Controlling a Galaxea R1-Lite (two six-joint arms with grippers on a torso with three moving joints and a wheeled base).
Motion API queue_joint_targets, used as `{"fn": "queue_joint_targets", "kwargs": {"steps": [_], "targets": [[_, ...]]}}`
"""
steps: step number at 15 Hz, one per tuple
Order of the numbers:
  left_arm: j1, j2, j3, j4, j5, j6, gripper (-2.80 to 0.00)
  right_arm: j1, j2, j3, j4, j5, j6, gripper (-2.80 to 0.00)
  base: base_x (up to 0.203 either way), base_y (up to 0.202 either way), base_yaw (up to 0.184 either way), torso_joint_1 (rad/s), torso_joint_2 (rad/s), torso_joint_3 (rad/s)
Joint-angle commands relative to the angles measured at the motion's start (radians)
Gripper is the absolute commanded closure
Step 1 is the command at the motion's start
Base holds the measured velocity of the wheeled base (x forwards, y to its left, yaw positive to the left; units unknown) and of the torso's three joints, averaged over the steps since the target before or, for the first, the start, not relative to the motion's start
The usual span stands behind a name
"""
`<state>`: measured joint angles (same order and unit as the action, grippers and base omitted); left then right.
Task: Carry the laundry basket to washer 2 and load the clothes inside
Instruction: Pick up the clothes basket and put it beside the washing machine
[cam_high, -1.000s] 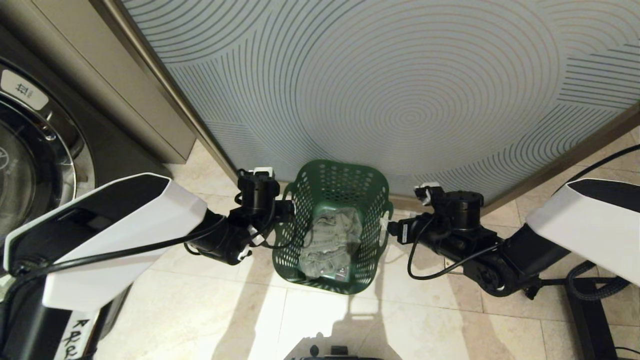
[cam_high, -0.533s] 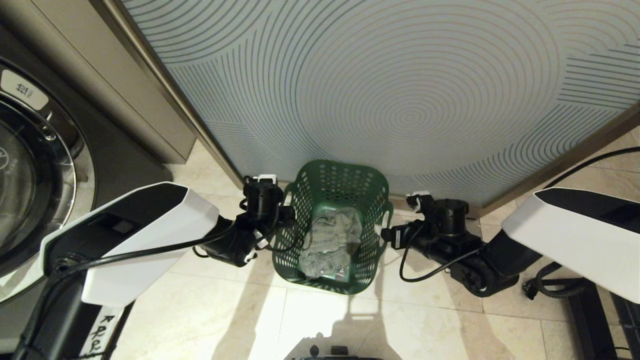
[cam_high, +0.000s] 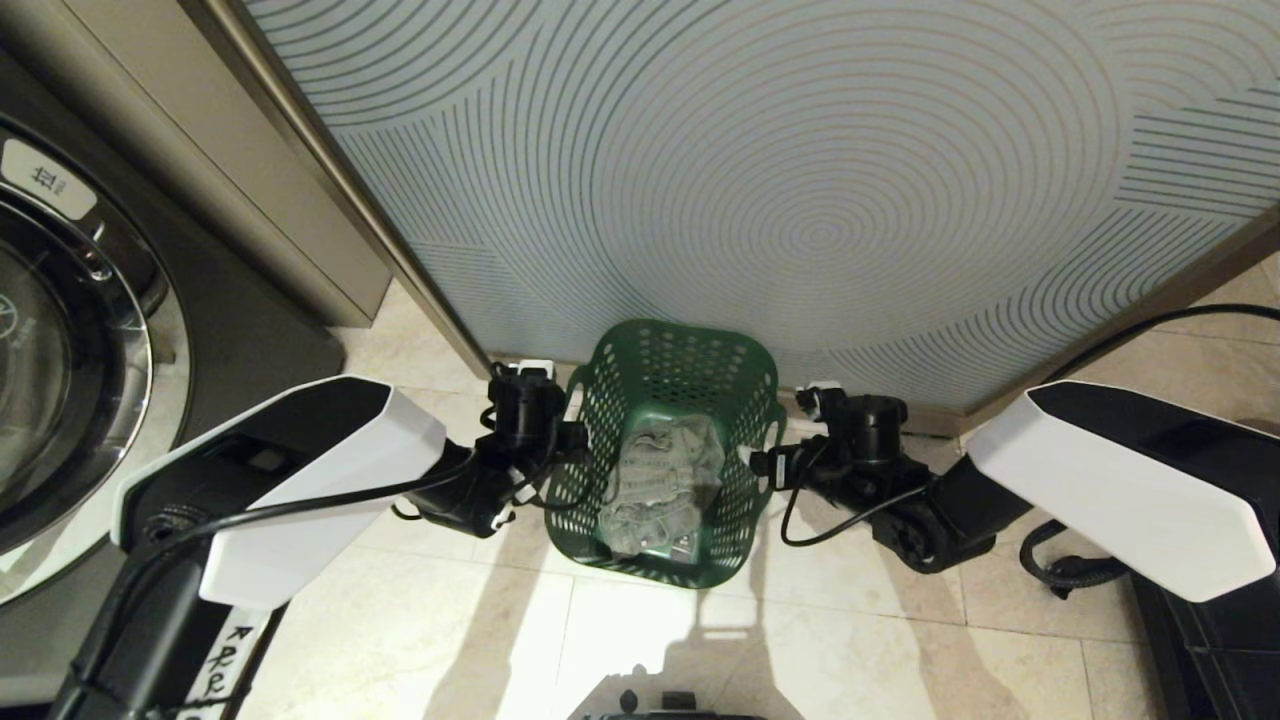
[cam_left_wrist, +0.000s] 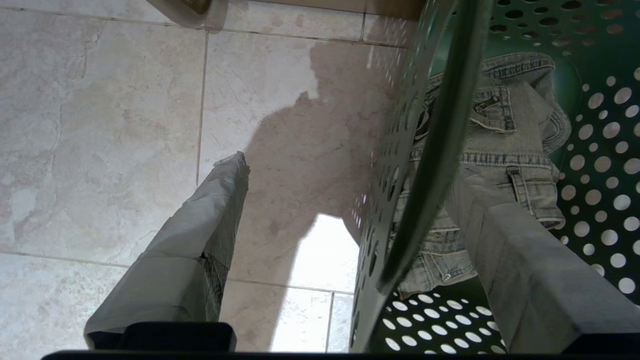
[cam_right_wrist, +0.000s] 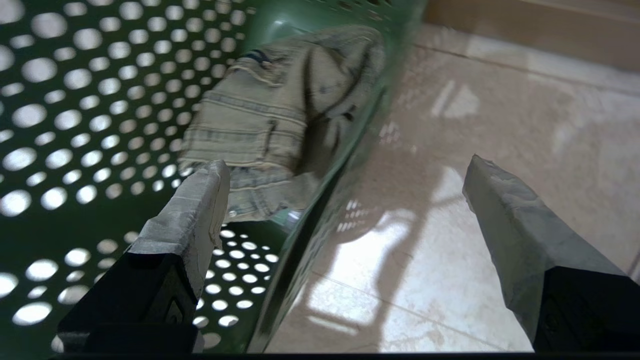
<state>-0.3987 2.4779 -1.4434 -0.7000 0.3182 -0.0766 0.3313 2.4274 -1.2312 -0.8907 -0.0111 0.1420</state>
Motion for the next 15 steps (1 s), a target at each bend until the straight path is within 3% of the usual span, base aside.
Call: {"fn": "queue_joint_targets", "kwargs": {"steps": [1,6,9,15], "targets": [[0.004,0.006,0.0,-0.004,-0.007,0.007,-2.8,0.001,0.015,-0.059,0.05,-0.02,0.028,-2.8,0.0,0.0,0.0,0.0,0.0,0.0],[0.012,0.012,-0.031,0.006,-0.035,0.051,-2.8,0.003,0.011,-0.106,0.12,-0.025,0.086,-2.8,0.0,0.0,0.0,0.0,0.0,0.0],[0.012,0.017,-0.042,0.032,-0.036,0.087,-2.8,0.004,0.01,-0.165,0.259,-0.019,0.151,-2.8,0.0,0.0,0.0,0.0,0.0,0.0],[0.014,0.062,-0.064,0.03,-0.031,0.092,-2.8,0.015,0.06,-0.175,0.259,-0.003,0.155,-2.8,0.0,0.0,0.0,0.0,0.0,0.0]]}}
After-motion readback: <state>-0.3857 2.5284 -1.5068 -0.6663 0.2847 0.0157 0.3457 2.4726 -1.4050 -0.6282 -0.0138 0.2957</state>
